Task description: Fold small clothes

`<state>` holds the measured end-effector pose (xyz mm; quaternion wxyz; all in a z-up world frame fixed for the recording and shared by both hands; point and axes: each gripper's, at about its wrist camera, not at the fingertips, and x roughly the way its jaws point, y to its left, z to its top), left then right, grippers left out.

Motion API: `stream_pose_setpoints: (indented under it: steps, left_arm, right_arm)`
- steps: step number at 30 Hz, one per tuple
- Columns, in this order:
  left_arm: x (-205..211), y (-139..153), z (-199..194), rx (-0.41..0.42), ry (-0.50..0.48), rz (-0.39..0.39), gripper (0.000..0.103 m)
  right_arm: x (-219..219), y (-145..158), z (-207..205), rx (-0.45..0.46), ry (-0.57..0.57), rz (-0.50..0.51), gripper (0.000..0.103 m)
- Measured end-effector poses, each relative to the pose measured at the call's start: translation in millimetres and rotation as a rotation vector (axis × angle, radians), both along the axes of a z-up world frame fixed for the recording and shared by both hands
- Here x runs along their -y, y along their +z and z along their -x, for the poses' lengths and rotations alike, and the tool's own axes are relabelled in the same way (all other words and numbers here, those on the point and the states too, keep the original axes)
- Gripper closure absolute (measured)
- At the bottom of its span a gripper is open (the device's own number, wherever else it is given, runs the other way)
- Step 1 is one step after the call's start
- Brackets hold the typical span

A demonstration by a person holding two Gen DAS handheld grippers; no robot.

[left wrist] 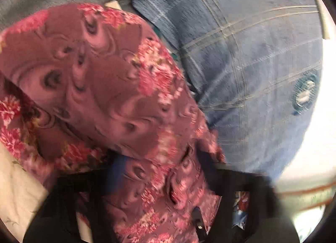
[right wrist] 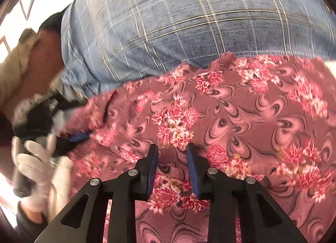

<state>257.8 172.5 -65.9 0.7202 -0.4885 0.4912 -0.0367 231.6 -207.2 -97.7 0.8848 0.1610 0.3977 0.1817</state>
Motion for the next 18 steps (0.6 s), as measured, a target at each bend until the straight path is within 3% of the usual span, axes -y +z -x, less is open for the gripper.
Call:
stream_pose_setpoints:
  steps: [4,8,14,16,18]
  left_arm:
    - [-2.9,-2.9,-1.1,-0.056,-0.005,0.061,0.095]
    - [12.2,35.8,13.1,0.030,-0.034,0.087,0.095]
    - [100.1,100.1,16.4,0.140,-0.203,0.079,0.095]
    - [130.4,102.9,14.9,0.140,-0.260,0.076,0.095]
    - [161.8,94.9,12.7,0.123,-0.315,0.085,0.095]
  right_arm:
    - [13.3,-4.0,-3.8,-0.004,-0.001,-0.088,0.074]
    - [19.6,-5.2,-3.8,-0.002,0.001,-0.129,0.074]
    - [29.8,-4.2,-0.9,-0.038,-0.007,-0.163,0.074]
    - [44.1,1.2,7.7,-0.046,-0.042,-0.156,0.074]
    - [62.9,9.4,24.2,-0.018,-0.096,-0.080,0.071]
